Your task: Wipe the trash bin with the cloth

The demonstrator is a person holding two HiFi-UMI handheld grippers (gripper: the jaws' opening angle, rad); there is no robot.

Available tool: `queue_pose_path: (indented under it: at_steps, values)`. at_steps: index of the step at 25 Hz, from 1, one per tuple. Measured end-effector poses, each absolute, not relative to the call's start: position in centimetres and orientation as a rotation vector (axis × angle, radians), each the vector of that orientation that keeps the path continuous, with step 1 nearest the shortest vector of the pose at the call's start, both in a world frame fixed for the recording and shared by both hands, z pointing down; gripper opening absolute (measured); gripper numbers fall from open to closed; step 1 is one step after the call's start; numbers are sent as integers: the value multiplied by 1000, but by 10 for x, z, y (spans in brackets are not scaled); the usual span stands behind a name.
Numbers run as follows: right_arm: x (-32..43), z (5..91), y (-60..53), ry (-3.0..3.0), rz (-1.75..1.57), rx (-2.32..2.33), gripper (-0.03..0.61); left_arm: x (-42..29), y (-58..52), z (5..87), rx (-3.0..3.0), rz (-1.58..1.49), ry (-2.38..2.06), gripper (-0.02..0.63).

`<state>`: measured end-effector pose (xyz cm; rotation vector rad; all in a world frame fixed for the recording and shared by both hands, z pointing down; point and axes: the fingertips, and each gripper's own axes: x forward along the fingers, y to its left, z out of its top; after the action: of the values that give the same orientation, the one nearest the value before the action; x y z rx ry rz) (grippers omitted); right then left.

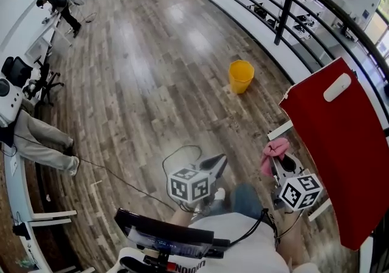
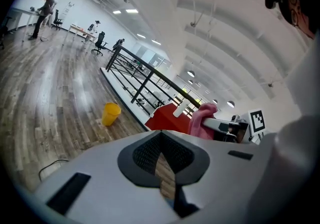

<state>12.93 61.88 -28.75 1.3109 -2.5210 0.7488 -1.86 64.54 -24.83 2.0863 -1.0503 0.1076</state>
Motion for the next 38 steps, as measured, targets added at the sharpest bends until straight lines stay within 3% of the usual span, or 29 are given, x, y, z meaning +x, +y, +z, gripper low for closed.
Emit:
queue_pose_path:
  at_steps: [26,38]
  values:
    - [113,-258,348,-2511,865,1081,51,-9,392,-252,2098,-7,-1048,2]
    - [73,-210,211,-2382,981,1224,51,-64,237,-213,2074,62,-952,2]
